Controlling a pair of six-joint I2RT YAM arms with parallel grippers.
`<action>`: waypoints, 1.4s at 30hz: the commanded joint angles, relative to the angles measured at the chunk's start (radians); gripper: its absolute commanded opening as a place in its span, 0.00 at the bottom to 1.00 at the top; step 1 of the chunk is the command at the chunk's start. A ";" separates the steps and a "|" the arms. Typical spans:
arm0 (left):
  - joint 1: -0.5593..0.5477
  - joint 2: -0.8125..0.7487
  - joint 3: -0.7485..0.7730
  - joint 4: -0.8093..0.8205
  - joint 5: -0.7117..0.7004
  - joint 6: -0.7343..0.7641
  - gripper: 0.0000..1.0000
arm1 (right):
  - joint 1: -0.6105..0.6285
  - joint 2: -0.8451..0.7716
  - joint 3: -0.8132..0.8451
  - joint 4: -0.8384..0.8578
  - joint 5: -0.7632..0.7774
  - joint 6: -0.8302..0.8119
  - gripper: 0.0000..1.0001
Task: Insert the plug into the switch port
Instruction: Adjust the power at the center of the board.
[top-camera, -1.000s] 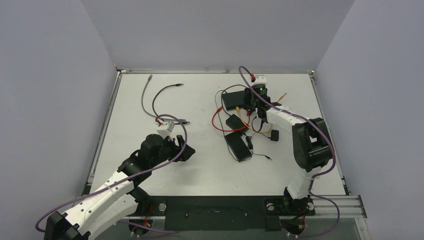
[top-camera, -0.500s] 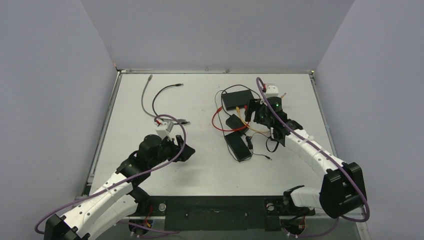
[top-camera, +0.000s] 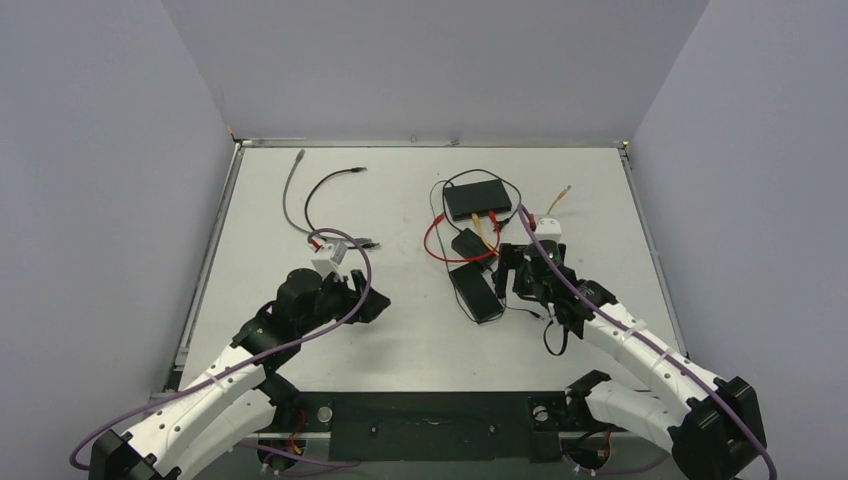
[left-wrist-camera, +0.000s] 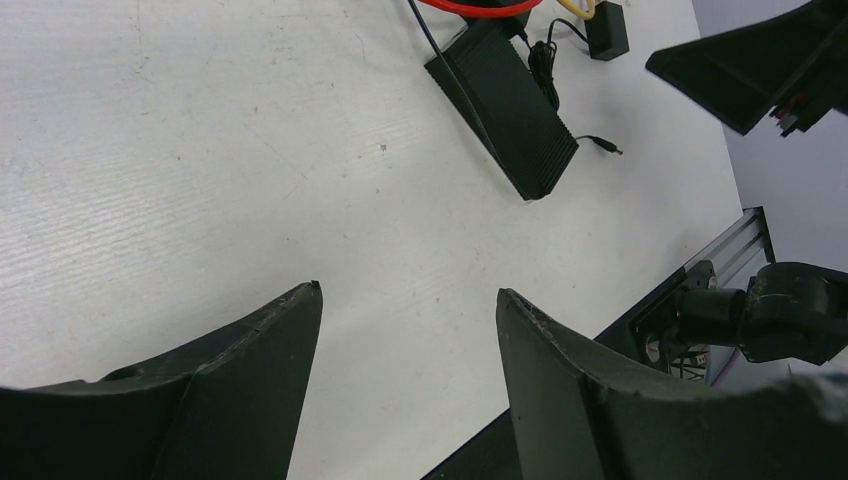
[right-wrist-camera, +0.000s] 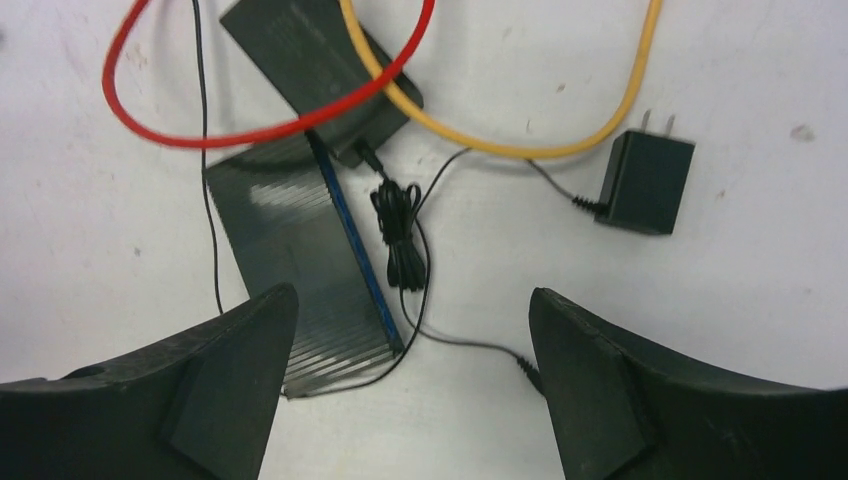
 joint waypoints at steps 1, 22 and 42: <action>0.006 -0.001 0.008 0.021 0.030 -0.005 0.62 | 0.066 -0.058 -0.054 -0.045 0.046 0.080 0.79; 0.008 -0.026 0.019 -0.011 0.043 -0.024 0.62 | 0.459 0.204 0.041 0.083 0.133 0.117 0.54; 0.010 -0.031 0.014 -0.014 0.046 -0.023 0.62 | 0.475 0.423 0.120 0.103 0.093 0.098 0.41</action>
